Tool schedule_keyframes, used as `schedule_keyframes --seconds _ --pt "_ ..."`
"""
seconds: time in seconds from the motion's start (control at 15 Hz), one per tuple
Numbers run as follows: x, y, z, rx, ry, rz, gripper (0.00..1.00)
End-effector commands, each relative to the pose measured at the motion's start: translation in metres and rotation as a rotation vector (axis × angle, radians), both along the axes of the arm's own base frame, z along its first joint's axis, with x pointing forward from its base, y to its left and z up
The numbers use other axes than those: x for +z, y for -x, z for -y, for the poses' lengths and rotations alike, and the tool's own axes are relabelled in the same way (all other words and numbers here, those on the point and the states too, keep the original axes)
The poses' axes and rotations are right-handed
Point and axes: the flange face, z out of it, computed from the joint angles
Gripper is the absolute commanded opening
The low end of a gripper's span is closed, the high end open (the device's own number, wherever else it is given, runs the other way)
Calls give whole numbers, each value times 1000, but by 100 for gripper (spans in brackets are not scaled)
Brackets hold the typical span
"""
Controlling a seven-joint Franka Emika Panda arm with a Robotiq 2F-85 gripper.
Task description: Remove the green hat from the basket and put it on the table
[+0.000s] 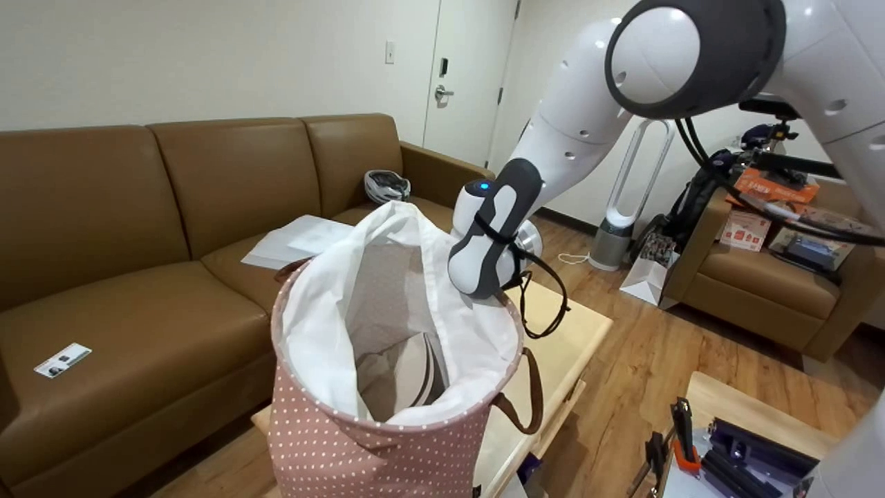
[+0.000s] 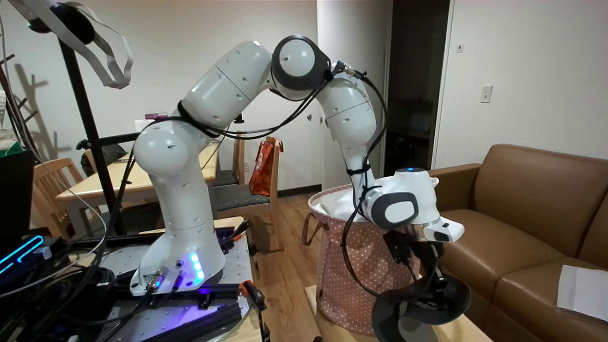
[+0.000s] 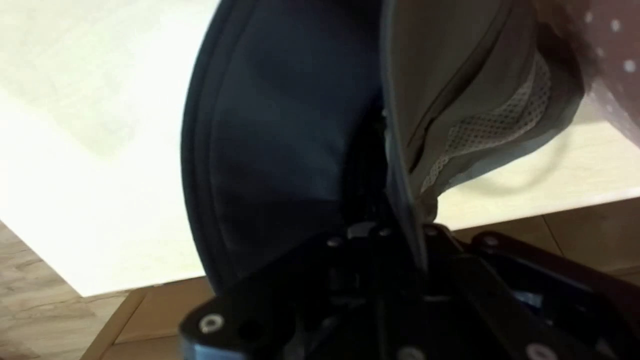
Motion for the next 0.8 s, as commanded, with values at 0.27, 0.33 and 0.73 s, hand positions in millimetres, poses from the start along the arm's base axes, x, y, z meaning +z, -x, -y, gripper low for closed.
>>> schedule_keyframes --seconds 0.27,0.33,0.73 --pt "-24 12 42 -153 54 -145 27" --pt "-26 10 39 -154 49 -155 29" --pt "0 -20 15 -126 -76 -82 66"
